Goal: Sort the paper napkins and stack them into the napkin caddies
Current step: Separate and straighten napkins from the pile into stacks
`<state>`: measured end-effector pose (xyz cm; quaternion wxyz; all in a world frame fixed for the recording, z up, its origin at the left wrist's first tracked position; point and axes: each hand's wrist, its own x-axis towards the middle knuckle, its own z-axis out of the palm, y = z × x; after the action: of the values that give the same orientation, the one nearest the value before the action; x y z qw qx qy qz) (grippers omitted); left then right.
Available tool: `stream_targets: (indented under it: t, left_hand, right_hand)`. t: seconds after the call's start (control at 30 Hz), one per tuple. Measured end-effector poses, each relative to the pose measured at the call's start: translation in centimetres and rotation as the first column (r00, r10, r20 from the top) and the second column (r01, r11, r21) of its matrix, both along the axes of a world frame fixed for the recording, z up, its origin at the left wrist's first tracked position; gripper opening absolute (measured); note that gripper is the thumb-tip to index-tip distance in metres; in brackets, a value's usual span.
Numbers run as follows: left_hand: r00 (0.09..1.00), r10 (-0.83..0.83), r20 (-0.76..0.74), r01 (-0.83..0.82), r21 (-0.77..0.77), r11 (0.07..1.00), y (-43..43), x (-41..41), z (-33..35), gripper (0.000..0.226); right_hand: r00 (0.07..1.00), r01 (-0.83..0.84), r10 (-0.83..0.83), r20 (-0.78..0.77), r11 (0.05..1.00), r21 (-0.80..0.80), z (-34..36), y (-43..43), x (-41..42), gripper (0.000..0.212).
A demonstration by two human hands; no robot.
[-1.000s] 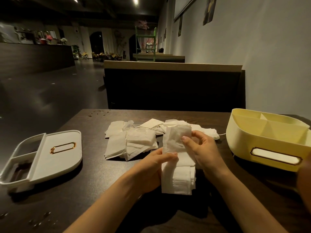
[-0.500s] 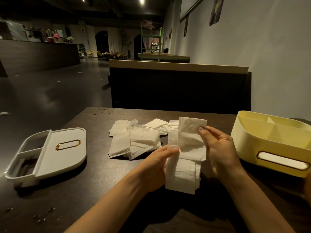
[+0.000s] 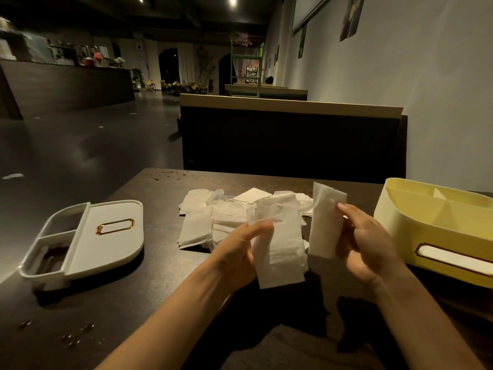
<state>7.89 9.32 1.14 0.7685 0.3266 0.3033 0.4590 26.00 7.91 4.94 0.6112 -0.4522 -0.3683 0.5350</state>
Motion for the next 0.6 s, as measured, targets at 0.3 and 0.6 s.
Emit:
stream_targets:
  t: [0.3, 0.6]
  left_hand:
    - [0.991, 0.133, 0.019, -0.134, 0.082, 0.988, 0.5, -0.4, 0.1, 0.021]
    - [0.993, 0.083, -0.088, -0.068, 0.163, 0.984, 0.0, 0.7, -0.1, 0.015]
  right_hand:
    - [0.978, -0.185, 0.187, 0.093, 0.982, -0.038, 0.3, -0.7, -0.7, 0.02]
    - [0.85, -0.164, 0.112, 0.515, 0.985, 0.057, -2.3, -0.4, -3.0, 0.01]
